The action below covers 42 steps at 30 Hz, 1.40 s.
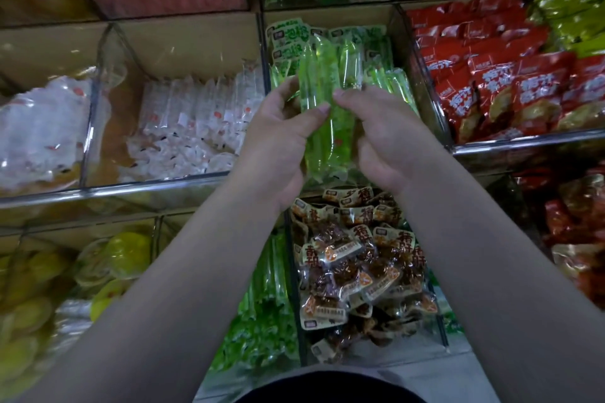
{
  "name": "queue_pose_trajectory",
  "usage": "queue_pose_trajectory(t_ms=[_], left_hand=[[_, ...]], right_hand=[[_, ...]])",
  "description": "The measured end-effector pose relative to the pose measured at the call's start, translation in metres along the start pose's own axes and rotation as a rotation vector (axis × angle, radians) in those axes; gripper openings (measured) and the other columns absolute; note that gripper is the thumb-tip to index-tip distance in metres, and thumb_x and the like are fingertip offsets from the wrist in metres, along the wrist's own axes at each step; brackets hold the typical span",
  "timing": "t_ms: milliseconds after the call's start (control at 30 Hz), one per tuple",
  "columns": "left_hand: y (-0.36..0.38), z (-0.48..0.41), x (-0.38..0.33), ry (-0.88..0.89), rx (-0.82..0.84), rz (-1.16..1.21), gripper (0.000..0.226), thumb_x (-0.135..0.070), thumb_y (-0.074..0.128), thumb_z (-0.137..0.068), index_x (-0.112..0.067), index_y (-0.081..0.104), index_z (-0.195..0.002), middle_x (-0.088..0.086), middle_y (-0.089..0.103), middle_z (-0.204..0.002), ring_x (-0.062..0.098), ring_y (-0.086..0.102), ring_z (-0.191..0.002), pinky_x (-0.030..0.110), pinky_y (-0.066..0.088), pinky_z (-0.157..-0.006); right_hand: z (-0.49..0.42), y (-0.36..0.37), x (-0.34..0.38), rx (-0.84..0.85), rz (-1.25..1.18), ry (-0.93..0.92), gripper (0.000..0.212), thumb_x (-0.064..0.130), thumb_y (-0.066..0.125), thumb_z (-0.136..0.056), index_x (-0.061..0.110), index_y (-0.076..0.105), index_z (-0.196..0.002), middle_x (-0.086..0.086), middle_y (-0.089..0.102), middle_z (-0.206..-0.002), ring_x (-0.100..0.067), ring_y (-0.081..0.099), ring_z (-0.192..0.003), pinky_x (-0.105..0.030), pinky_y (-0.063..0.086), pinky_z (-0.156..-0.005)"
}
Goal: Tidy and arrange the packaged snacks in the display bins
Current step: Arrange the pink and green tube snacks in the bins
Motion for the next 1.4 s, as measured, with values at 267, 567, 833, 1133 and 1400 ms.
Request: queue_pose_trajectory(t_ms=[267,567,833,1133,1400], left_hand=[[-0.047,0.038,0.001,0.006,-0.014,0.002,0.047,-0.002,0.059,-0.091,-0.013,0.047,-0.135,0.017,0.067,-0.116,0.027,0.070,-0.088,0.041,0.059,-0.063],[-0.103,0.063,0.021,-0.076,-0.045,-0.117,0.050,-0.003,0.066,-0.086,-0.014,0.051,-0.132,0.016,0.064,-0.122,0.032,0.065,-0.105,0.049,0.057,-0.079],[-0.149,0.083,0.067,-0.237,-0.016,-0.139,0.032,-0.001,0.057,-0.092,-0.004,0.057,-0.125,0.013,0.071,-0.092,0.024,0.071,-0.070,0.035,0.055,-0.050],[-0.189,0.078,0.118,-0.355,-0.061,-0.166,0.031,0.002,0.056,-0.093,-0.002,0.058,-0.124,0.012,0.070,-0.083,0.020,0.070,-0.063,0.031,0.054,-0.047],[-0.214,0.060,0.151,-0.388,-0.102,-0.205,0.029,0.000,0.055,-0.094,-0.007,0.058,-0.122,0.013,0.070,-0.095,0.021,0.070,-0.073,0.032,0.056,-0.055]], right_hand=[[0.028,0.031,-0.041,0.022,-0.074,0.043,0.053,0.010,0.067,-0.087,-0.003,0.046,-0.134,-0.023,0.062,-0.125,-0.033,0.064,-0.110,-0.048,0.057,-0.086],[0.049,0.054,-0.096,-0.009,0.037,0.101,0.073,0.012,0.072,-0.078,0.001,0.038,-0.143,-0.024,0.055,-0.134,-0.036,0.056,-0.122,-0.057,0.045,-0.102],[0.064,0.056,-0.166,-0.051,0.090,0.196,0.030,-0.001,0.054,-0.094,-0.001,0.056,-0.124,-0.022,0.069,-0.109,-0.030,0.069,-0.093,-0.047,0.057,-0.082],[0.061,0.047,-0.233,-0.128,0.115,0.313,0.025,0.002,0.056,-0.094,0.006,0.061,-0.118,-0.016,0.071,-0.105,-0.031,0.068,-0.099,-0.049,0.055,-0.087],[0.044,0.039,-0.273,-0.155,0.178,0.366,0.024,0.005,0.056,-0.095,0.010,0.064,-0.117,-0.014,0.072,-0.105,-0.029,0.069,-0.098,-0.047,0.057,-0.083]])
Point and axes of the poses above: each hand's wrist, its own z-axis away from the middle knuckle, its own y-axis out of the palm, x = y × z, the point moved 8 cm from there along -z, towards the middle knuckle
